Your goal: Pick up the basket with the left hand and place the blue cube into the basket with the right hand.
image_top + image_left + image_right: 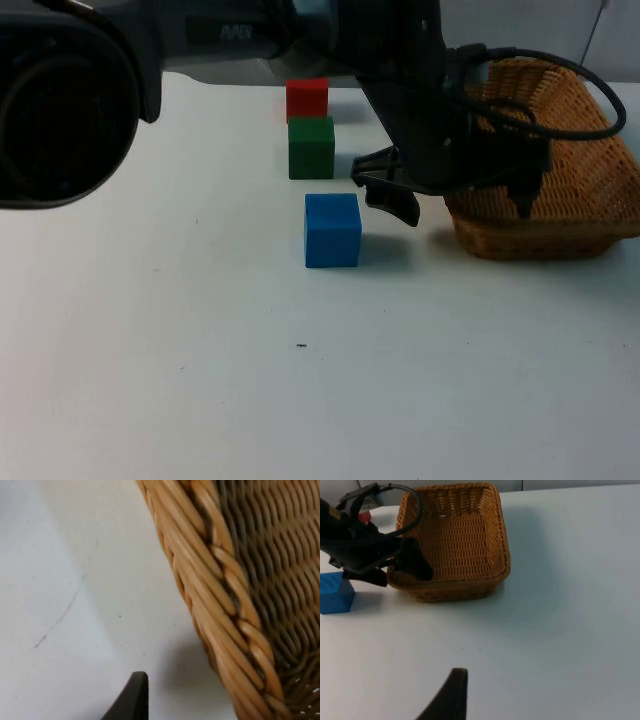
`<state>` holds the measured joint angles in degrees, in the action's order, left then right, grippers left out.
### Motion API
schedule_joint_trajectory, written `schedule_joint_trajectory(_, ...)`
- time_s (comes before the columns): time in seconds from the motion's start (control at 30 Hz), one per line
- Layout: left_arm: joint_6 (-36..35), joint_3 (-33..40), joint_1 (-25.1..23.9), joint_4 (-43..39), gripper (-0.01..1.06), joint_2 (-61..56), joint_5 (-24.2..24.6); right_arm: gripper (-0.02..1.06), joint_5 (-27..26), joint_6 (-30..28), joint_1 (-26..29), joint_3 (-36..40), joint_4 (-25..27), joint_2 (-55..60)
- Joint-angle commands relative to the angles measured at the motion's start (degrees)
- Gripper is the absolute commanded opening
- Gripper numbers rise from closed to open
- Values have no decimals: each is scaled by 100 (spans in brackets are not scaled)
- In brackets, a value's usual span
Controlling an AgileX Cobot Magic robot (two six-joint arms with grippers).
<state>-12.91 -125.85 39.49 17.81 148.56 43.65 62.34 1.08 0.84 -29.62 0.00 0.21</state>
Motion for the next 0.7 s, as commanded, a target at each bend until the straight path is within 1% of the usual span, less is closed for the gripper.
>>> schedule_joint_trajectory(0.0,-155,-17,24,-64,89,14,5,104,-49,2,43,47,-31,-21)
schedule_joint_trajectory(0.03,-223,-17,24,-92,83,14,-23,104,-49,2,43,47,-31,-21)
schedule_joint_trajectory(0.07,-223,-17,24,-92,83,14,-23,104,-49,2,43,47,-31,-21)
schedule_joint_trajectory(0.13,-266,-17,24,-91,67,14,-93,104,-49,2,43,47,-31,-21)
schedule_joint_trajectory(0.2,-330,-17,24,-80,61,14,-128,104,-49,2,43,47,-31,-21)
schedule_joint_trajectory(0.23,-330,-17,24,-80,61,14,-128,104,-49,2,43,47,-31,-21)
schedule_joint_trajectory(0.3,-515,-17,24,-80,51,14,-128,104,-49,2,43,47,-31,-21)
schedule_joint_trajectory(0.33,-487,-17,24,-80,44,14,-128,104,-49,2,43,47,-31,-21)
schedule_joint_trajectory(0.37,-487,-17,24,-80,44,14,-128,104,-49,2,43,47,-31,-21)
schedule_joint_trajectory(0.4,-486,-17,24,-80,36,14,-142,104,-49,2,43,47,-31,-21)
schedule_joint_trajectory(0.43,-486,-17,24,-80,23,4,-156,104,-49,2,43,47,-31,-21)
schedule_joint_trajectory(0.5,-444,-17,24,-80,0,-7,-156,104,-49,2,43,47,-31,-21)
schedule_joint_trajectory(0.67,-403,-17,24,-42,0,-64,-143,104,-49,2,43,47,-31,-21)
